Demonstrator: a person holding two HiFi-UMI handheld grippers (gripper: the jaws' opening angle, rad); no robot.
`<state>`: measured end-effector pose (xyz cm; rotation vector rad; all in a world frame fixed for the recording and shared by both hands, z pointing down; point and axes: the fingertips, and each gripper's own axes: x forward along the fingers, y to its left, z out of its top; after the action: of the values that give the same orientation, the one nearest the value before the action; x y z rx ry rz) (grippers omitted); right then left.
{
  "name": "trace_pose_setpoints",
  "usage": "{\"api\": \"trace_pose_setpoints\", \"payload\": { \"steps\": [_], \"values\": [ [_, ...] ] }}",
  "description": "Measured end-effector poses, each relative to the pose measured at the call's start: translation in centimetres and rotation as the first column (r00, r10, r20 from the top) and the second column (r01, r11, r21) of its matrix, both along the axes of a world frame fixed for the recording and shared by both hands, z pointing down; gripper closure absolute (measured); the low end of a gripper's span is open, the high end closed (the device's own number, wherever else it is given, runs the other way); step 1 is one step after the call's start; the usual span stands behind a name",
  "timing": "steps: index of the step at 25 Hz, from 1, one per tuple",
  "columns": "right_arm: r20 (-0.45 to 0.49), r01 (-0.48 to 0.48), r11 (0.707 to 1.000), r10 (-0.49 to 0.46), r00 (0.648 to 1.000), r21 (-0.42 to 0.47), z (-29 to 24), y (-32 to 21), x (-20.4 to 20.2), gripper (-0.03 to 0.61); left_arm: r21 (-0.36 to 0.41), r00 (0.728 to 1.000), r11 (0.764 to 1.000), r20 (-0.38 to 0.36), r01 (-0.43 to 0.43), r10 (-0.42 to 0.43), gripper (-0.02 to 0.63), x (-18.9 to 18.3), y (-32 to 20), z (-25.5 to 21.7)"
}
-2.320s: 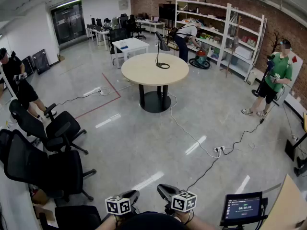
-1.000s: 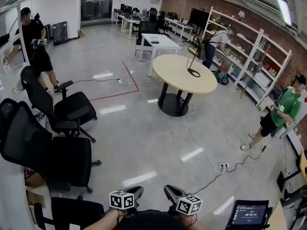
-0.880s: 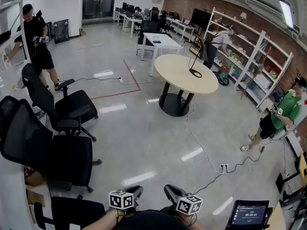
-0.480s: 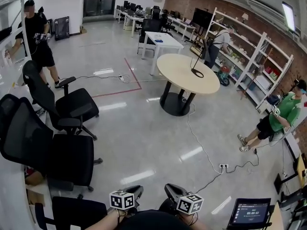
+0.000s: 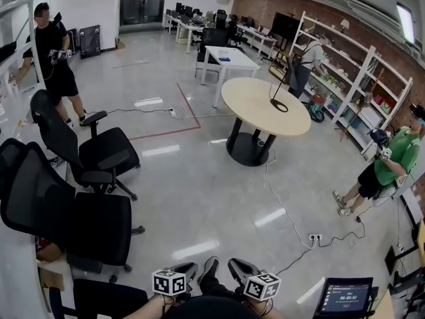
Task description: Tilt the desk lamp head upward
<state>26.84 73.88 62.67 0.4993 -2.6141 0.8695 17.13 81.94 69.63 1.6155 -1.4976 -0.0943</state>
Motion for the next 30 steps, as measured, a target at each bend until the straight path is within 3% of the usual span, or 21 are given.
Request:
{"api": "trace_pose_setpoints", "payload": {
  "steps": [8, 15, 22, 30],
  "values": [
    [0.042, 0.029, 0.997, -0.026, 0.999, -0.068, 1.4, -6.4, -4.2, 0.548, -0.048, 0.998, 0.998, 0.034, 0.046, -0.045, 0.560, -3.9, -4.8, 0.6],
    [0.058, 0.050, 0.996, -0.046, 0.997, -0.078, 1.1, -14.0, -6.6, 0.548, -0.068, 0.998, 0.998, 0.069, 0.010, -0.005, 0.560, -5.0, -12.3, 0.1],
    [0.119, 0.007, 0.994, 0.006, 0.993, -0.107, 0.3, -20.4, -8.0, 0.548, -0.068, 0.992, 0.998, 0.130, 0.007, 0.002, 0.560, -7.2, -18.3, -1.8],
    [0.110, -0.047, 0.989, 0.063, 0.992, -0.139, 1.1, -25.0, -7.5, 0.548, -0.075, 0.993, 0.997, 0.113, -0.006, 0.014, 0.560, -7.7, -22.6, -2.0]
  ]
}}
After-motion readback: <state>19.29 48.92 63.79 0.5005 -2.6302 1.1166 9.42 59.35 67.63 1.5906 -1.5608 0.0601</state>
